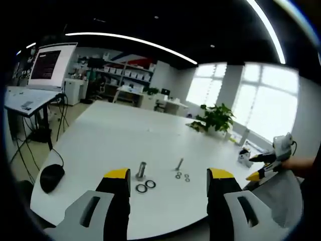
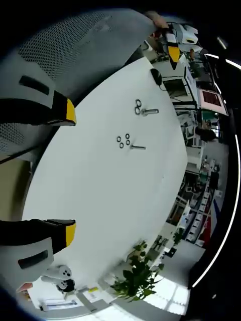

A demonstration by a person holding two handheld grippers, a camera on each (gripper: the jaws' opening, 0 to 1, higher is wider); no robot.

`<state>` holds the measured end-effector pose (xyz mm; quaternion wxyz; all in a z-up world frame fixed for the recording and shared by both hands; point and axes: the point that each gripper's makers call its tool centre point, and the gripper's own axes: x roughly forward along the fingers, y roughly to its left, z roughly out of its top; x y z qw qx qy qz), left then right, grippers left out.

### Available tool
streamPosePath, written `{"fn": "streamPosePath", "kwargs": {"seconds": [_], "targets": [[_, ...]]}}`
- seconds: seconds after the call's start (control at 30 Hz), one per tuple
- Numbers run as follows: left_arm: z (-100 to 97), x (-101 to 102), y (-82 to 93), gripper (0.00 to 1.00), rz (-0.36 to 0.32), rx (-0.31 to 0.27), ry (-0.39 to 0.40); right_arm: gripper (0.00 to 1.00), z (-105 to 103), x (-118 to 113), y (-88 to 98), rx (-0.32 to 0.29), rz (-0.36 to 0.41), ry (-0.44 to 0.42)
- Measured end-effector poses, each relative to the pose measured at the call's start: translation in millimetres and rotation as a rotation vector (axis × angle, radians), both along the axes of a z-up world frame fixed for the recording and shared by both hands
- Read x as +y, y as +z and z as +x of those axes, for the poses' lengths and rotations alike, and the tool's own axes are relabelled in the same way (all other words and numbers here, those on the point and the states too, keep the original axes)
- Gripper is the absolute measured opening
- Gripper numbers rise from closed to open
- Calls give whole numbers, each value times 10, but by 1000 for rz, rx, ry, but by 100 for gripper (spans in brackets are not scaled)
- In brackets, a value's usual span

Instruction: Place the washer onto the threaded stud by aligning its center hole with the stud, sliding it down to the base, and recovering from edge contact or off-axis alignment until the washer reaches the visible bottom stop.

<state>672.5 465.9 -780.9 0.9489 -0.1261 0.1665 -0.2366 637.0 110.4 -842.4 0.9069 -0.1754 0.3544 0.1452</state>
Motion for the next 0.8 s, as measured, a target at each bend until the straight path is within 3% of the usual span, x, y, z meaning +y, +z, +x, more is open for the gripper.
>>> {"fn": "streamPosePath", "kwargs": {"seconds": [0.8], "targets": [[3, 10, -14, 59, 2, 7, 3, 77, -7, 4, -10, 4, 3, -1]]}}
